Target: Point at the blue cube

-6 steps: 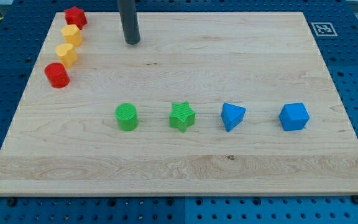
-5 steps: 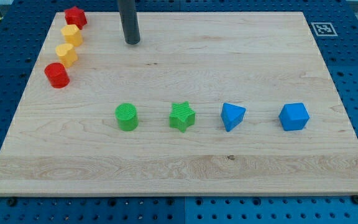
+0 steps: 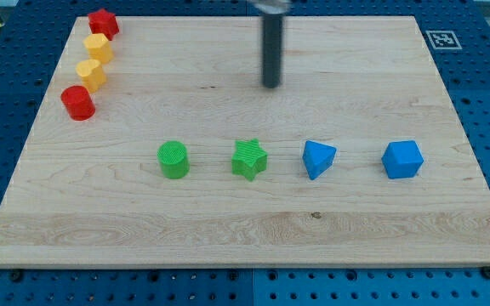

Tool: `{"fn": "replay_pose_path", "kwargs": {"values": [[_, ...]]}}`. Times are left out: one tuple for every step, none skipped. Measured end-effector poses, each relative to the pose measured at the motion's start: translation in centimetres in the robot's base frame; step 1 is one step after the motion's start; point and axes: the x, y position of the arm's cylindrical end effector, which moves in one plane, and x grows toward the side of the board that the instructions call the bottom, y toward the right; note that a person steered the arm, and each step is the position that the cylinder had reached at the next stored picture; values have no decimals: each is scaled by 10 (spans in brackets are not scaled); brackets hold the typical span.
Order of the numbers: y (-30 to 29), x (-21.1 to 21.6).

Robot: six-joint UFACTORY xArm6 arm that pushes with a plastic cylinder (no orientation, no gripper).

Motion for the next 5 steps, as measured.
{"fn": "replay_pose_path", "kwargs": {"values": [[107, 28], [192, 93], [207, 180], [166, 223], [137, 218]]}}
